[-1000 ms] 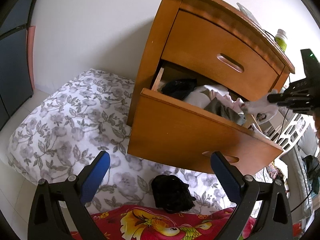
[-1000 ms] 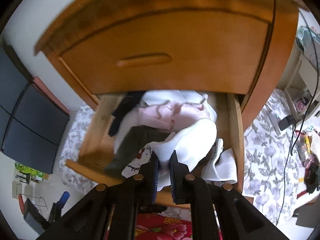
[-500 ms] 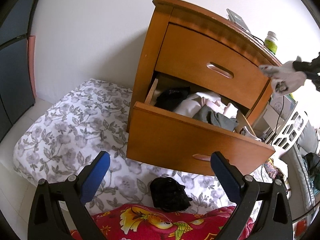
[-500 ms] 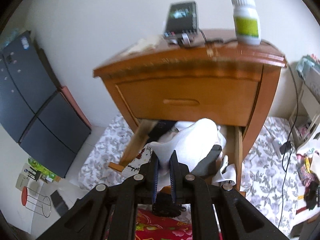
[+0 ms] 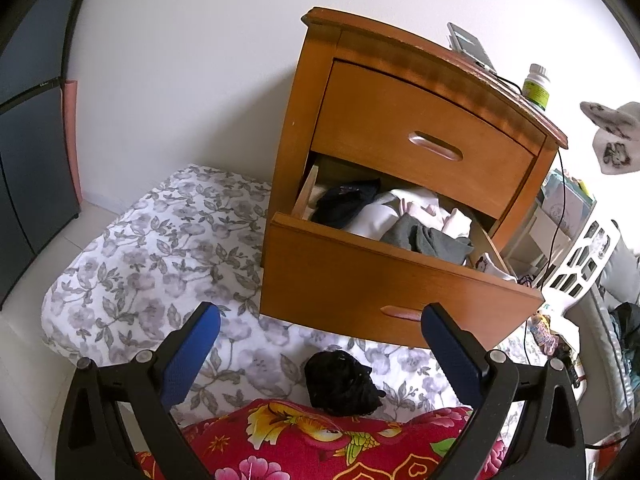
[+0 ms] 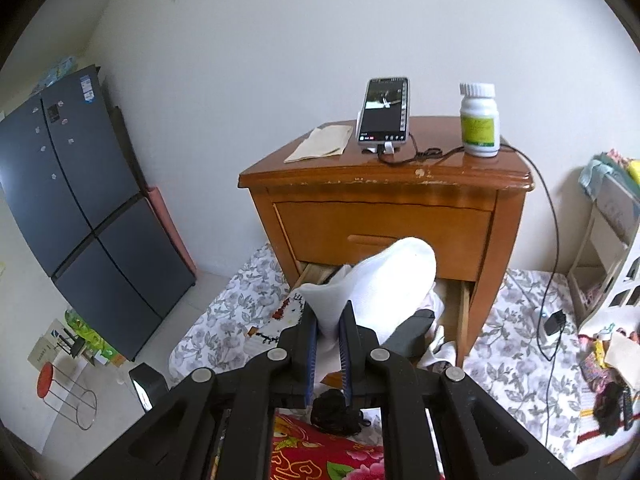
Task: Take underwear out of drawer
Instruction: 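Carry the white sock out of the drawer down toward the black lace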
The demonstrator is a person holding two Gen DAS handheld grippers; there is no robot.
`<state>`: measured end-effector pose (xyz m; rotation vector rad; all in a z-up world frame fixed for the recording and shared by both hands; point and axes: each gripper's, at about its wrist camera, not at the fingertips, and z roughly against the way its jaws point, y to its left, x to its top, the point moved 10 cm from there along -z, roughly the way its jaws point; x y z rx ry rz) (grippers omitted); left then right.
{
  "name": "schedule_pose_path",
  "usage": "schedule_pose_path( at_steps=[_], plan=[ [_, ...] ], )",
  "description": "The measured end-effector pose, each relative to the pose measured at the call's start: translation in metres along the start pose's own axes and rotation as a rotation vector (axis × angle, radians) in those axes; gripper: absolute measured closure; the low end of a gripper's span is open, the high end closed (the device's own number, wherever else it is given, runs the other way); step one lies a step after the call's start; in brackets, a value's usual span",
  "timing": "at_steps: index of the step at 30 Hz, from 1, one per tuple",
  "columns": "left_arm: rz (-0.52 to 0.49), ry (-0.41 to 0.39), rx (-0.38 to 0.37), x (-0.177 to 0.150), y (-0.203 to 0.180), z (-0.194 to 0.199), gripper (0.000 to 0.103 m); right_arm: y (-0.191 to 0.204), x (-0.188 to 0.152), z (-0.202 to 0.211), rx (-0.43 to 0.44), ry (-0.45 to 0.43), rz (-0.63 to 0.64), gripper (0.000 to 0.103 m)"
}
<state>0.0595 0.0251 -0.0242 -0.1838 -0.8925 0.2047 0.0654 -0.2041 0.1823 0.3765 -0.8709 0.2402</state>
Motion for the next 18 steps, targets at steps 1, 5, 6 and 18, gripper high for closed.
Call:
schedule_pose_path(
  at_steps=[1,5,6,18],
  plan=[
    [-0.003,0.000,0.002,0.000,-0.001,0.001,0.002,0.001,-0.004,0.002,0.001,0.003,0.002,0.092],
    [-0.015,-0.003,0.009,0.001,-0.003,0.004,0.003,-0.001,-0.018,0.004,0.009,0.015,-0.002,0.092],
    [-0.017,-0.004,0.011,0.001,-0.004,0.005,0.003,-0.002,-0.022,0.004,0.010,0.017,-0.004,0.092],
    [-0.048,0.010,0.033,-0.004,-0.010,0.008,0.002,-0.011,-0.089,-0.042,0.046,0.153,-0.026,0.092]
  ],
)
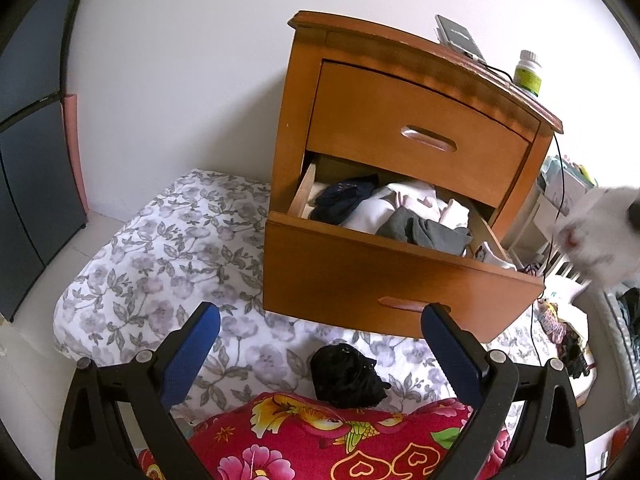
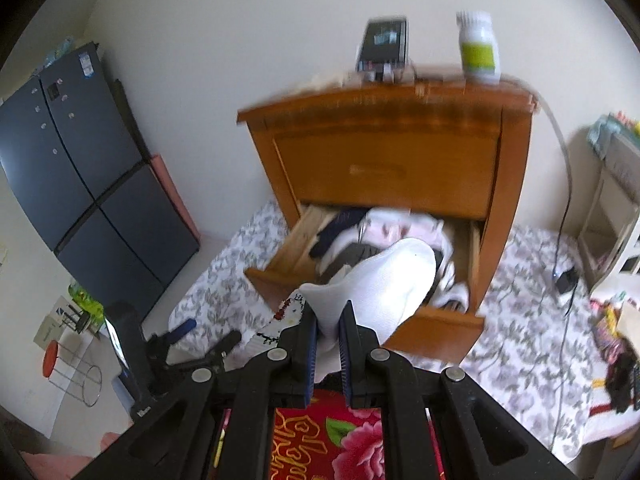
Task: Take underwear out of drawer
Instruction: 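Carry the white sock out of the drawer down toward the black lace, then lower the white sock onto the bedsheet and open the right gripper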
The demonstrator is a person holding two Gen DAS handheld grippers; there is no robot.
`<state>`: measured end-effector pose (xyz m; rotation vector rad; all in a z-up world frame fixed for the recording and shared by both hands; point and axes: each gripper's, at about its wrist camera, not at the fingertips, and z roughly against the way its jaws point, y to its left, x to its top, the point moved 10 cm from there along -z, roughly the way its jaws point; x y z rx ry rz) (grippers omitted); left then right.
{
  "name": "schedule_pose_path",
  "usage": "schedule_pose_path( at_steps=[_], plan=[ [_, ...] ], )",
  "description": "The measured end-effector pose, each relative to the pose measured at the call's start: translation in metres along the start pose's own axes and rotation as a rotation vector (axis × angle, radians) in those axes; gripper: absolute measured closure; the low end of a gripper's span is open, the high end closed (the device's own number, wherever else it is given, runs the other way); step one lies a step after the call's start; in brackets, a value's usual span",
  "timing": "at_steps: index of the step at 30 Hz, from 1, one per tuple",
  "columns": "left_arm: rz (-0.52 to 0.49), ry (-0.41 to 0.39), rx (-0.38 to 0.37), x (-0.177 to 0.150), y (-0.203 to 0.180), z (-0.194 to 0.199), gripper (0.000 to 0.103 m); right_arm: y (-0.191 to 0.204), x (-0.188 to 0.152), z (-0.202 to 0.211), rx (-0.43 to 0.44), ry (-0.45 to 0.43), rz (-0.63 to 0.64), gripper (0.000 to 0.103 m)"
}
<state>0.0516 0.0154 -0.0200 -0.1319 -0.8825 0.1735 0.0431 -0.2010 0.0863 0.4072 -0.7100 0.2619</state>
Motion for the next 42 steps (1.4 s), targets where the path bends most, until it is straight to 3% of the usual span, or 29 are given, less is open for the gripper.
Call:
schedule_pose_path(
  at_steps=[13,28,42],
  plan=[
    [-0.018,0.049,0.017,-0.014,0.001,-0.015,0.002,-0.007,-0.059,-0.097,0.040,0.205,-0.064,0.092],
    [0.008,0.115,0.033,-0.028,0.015,-0.042,0.002,-0.023,-0.099,-0.191,-0.044,0.383,-0.072,0.092],
    [0.015,0.162,0.044,-0.039,0.022,-0.059,0.002,-0.028,-0.113,-0.225,-0.057,0.447,-0.083,0.091]
  ],
)
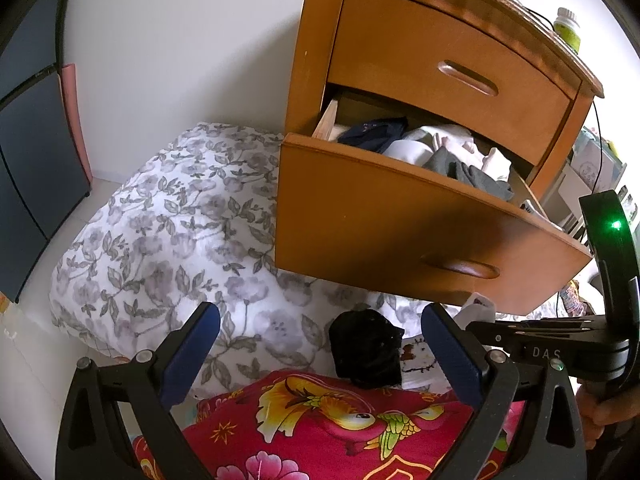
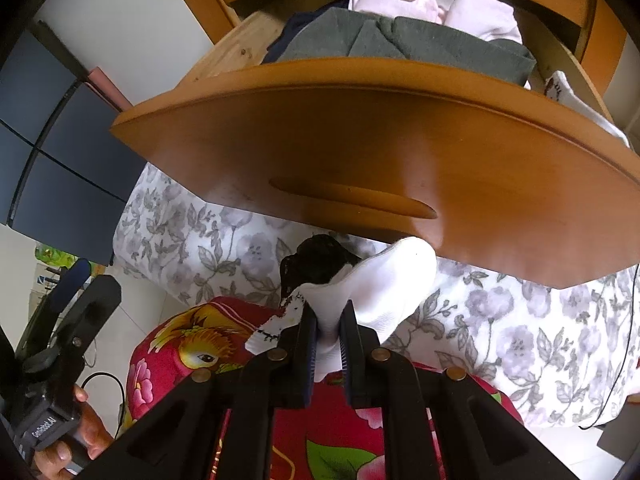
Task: Take underwear out of drawer
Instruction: 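Lower the white sock onto the bedsheet and open the right gripper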
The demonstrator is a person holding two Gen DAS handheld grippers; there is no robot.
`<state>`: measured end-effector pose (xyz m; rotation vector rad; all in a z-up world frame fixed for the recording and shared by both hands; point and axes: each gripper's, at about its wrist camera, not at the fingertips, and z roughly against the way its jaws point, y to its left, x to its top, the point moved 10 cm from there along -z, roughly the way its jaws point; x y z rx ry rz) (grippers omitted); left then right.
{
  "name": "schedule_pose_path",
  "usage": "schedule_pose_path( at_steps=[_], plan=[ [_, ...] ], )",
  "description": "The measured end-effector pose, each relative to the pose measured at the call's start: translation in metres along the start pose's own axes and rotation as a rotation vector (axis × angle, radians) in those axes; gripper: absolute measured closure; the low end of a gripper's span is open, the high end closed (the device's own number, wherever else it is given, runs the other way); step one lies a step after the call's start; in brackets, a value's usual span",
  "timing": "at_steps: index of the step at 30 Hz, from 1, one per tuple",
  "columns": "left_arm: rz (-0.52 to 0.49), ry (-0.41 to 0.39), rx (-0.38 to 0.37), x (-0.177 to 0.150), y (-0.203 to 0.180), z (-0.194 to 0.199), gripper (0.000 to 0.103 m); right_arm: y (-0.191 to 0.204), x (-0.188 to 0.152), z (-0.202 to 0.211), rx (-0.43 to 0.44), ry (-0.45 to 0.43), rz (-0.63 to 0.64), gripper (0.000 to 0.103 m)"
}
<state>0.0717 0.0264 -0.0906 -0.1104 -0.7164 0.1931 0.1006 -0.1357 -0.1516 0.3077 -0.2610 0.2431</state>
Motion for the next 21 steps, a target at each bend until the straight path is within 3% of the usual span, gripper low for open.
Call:
schedule_pose_path(
  at_steps=[9,12,17,21],
  plan=[
    [-0.002,0.014,0.007,-0.003,0.000,-0.005,0.002,-0.003,-0.001,-0.003,-0.008,0.016,-0.008,0.088],
    [-0.003,0.015,0.007,-0.003,0.000,-0.005,0.002,-0.005,-0.001,-0.002,-0.018,0.017,-0.008,0.082],
    [-0.003,0.014,0.007,-0.003,0.000,-0.005,0.002,-0.006,-0.001,0.005,-0.045,0.000,0.007,0.058],
    [-0.001,0.009,0.007,-0.001,0.001,-0.004,0.002,-0.008,0.000,0.013,-0.066,-0.026,0.019,0.051]
  ],
)
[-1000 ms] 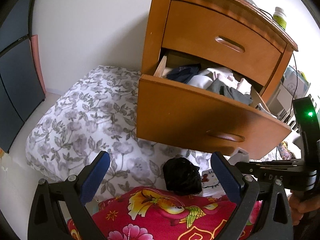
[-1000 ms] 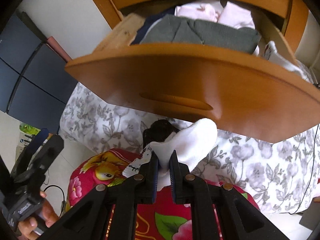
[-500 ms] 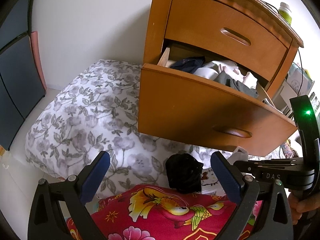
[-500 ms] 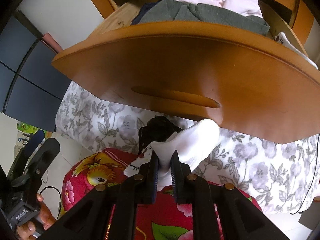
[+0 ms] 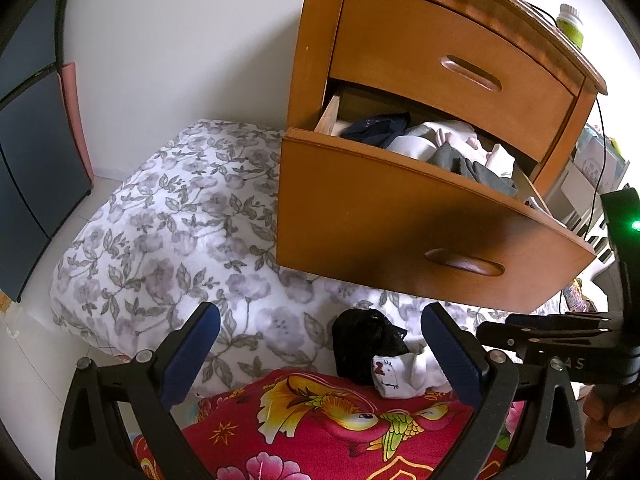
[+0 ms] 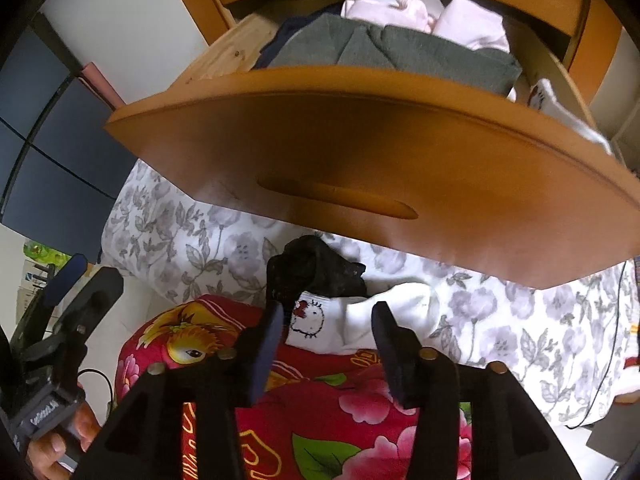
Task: Take underwear out of drawer
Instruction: 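Lower the white sock onto the bedsheet and open the right gripper, then withdraw the right gripper up from the white sock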
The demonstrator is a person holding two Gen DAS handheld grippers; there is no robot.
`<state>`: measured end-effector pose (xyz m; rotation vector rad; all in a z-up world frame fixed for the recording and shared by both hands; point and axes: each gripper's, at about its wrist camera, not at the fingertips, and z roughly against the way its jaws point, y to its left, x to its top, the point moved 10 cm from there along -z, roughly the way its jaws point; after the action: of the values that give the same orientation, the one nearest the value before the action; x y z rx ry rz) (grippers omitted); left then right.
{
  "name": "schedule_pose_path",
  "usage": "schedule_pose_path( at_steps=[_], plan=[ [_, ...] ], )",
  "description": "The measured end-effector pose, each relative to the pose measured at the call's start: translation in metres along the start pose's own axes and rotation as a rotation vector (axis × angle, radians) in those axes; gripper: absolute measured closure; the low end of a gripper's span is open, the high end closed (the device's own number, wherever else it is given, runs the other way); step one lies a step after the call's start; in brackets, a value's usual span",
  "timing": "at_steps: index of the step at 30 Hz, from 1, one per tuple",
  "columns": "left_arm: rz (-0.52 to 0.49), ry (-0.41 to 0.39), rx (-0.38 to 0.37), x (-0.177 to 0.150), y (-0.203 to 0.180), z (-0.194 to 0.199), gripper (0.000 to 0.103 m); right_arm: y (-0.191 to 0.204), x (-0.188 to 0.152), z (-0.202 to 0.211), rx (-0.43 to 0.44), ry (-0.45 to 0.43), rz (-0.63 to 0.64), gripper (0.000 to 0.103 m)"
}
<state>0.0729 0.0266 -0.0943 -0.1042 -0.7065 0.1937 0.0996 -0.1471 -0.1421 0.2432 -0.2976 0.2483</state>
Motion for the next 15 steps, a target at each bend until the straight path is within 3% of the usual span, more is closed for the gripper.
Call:
schedule_pose_path(
  at_steps=[15],
  plan=[
    [0.008,-0.016,0.003,0.005,0.001,0.008,0.002,-0.032,0.008,0.050,-0.091,-0.181,-0.067,0.023]
  ],
)
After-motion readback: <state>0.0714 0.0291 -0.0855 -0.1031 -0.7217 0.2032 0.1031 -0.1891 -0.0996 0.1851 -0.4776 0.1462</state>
